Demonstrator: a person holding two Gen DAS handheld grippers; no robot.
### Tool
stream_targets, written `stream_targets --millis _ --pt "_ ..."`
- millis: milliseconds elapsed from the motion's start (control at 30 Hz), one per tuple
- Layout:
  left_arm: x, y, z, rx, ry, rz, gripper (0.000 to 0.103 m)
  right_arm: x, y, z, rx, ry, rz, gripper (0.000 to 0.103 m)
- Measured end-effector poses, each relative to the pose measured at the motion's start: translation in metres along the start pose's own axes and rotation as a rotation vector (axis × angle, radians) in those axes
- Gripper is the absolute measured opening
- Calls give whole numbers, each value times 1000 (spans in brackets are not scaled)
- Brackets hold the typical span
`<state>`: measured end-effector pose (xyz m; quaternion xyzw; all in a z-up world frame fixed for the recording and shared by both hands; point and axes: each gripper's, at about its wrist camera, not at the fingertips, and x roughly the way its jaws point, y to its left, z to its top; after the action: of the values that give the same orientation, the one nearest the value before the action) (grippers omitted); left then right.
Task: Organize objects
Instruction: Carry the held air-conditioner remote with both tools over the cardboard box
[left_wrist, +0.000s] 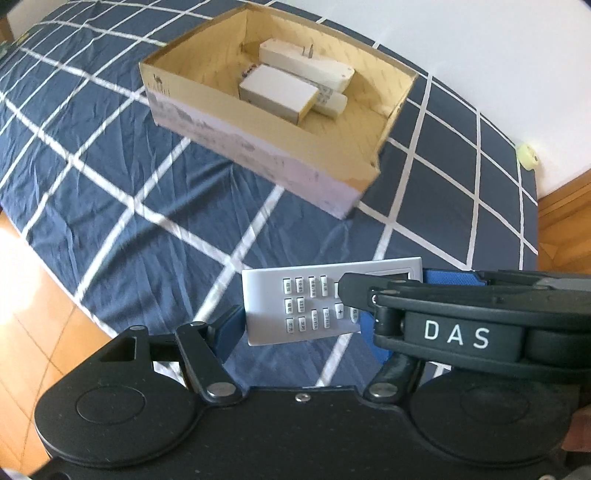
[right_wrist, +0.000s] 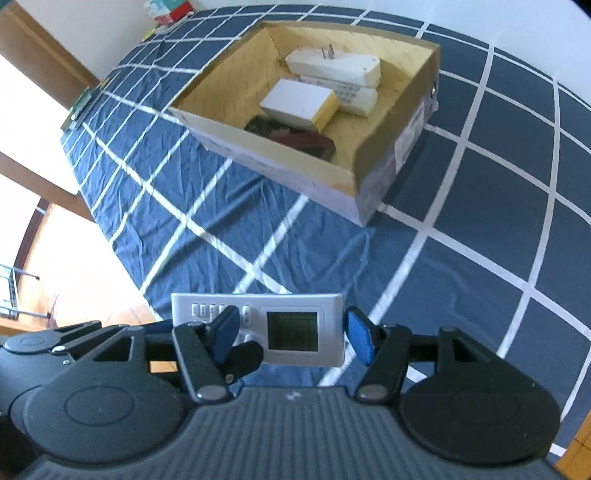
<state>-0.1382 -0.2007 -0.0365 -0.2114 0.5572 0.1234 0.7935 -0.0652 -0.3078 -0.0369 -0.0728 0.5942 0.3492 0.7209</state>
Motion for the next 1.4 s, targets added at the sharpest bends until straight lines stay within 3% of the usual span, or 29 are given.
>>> stream_targets --millis 367,700,967,1400 --pt "7 28 59 67 -22 -11 67 17 22 48 48 -53 -10 62" --pt "22 42 134 154 -5 -13 67 38 31 110 105 -87 -17 62" --pt "41 46 193 223 32 -26 67 55 25 158 192 -93 -23 62" --pt "58 35 254 334 51 -72 67 64 9 212 294 -132 -64 62"
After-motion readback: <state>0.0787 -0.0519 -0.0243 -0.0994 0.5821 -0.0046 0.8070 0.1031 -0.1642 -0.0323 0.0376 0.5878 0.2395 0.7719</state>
